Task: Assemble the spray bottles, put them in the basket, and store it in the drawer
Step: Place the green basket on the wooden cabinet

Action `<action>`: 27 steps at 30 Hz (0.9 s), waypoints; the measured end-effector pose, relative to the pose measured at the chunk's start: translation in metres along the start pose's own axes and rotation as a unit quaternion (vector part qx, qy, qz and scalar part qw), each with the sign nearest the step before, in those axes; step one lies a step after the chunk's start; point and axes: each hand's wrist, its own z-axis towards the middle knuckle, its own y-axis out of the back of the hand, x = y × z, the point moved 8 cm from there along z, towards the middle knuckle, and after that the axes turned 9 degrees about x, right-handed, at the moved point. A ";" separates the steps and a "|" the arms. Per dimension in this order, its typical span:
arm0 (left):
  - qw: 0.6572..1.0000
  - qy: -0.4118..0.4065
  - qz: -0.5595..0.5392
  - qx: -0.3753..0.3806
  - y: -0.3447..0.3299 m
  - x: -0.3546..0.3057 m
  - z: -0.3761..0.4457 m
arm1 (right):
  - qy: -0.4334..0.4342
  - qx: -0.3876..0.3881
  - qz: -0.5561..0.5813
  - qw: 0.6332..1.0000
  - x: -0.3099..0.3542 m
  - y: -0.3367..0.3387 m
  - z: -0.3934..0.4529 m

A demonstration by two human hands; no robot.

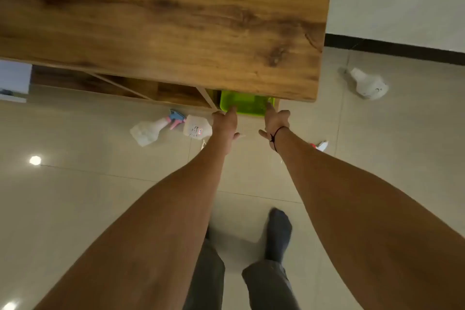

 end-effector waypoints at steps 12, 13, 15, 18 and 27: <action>0.998 -0.003 -0.026 0.051 -0.017 0.031 0.044 | 0.080 -0.092 -0.125 0.985 0.013 -0.003 0.057; 0.998 -0.001 -0.030 0.049 -0.016 0.032 0.041 | 0.066 -0.081 -0.094 0.990 0.008 -0.003 0.055; 0.998 0.007 -0.042 0.044 -0.014 0.037 0.034 | 0.041 -0.068 -0.042 0.996 -0.002 0.001 0.046; 0.997 0.008 -0.063 0.040 -0.015 0.047 0.018 | 0.016 -0.056 -0.012 0.998 -0.021 0.009 0.025; 0.997 -0.005 0.003 0.074 -0.033 0.087 -0.053 | -0.071 -0.038 0.049 0.995 -0.095 0.072 -0.077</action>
